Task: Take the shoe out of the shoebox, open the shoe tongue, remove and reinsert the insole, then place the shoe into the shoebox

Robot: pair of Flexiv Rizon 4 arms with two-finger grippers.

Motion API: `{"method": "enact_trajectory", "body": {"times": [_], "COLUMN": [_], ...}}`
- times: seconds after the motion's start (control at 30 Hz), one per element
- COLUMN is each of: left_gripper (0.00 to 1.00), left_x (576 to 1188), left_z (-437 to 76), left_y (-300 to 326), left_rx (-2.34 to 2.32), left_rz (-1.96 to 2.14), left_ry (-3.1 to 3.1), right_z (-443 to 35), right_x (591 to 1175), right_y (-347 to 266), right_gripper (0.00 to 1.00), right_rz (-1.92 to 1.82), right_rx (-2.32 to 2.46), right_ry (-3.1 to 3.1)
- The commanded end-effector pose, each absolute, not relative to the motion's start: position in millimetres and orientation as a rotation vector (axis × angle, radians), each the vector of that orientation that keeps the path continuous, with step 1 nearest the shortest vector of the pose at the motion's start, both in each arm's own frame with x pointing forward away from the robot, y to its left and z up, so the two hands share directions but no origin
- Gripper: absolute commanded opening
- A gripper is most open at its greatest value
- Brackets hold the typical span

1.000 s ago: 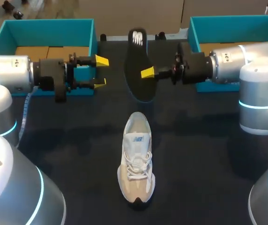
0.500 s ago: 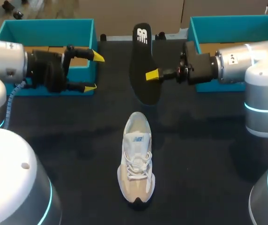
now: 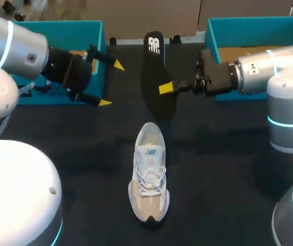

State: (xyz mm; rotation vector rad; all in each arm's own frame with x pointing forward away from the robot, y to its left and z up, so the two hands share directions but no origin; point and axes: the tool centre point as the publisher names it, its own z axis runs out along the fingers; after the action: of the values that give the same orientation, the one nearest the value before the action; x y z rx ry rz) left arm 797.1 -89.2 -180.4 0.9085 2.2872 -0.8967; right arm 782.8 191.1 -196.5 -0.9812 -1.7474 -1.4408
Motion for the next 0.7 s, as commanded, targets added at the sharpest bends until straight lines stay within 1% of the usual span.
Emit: {"method": "enact_trajectory", "body": {"times": [0.03,0.1,0.13,0.5,0.6,0.7], "left_gripper": [1.00,1.00,1.00,1.00,1.00,1.00], "left_x": [797,797,795,795,784,772], "left_z": [-191,-200,-206,-206,-230,-240], "left_y": [-89,-87,-87,-87,-85,-77], "left_rx": [0.668,0.568,0.487,0.487,0.390,0.369], "left_rz": [-0.889,-0.894,-0.711,-0.711,-0.729,-0.792], "left_ry": [2.920,3.047,3.101,3.101,3.205,3.236], "right_z": [-204,-206,-208,-208,-213,-223], "right_x": [774,770,768,768,768,765], "right_y": [193,194,195,195,199,202], "right_gripper": [0.00,0.00,0.00,0.00,0.00,0.00], "right_rz": [-1.491,-1.516,-1.519,-1.519,-1.569,-1.621], "right_rx": [-0.984,-0.986,-0.985,-0.985,-0.912,-0.821], "right_ry": [-1.758,-1.771,-1.770,-1.770,-1.808,-1.855]}}
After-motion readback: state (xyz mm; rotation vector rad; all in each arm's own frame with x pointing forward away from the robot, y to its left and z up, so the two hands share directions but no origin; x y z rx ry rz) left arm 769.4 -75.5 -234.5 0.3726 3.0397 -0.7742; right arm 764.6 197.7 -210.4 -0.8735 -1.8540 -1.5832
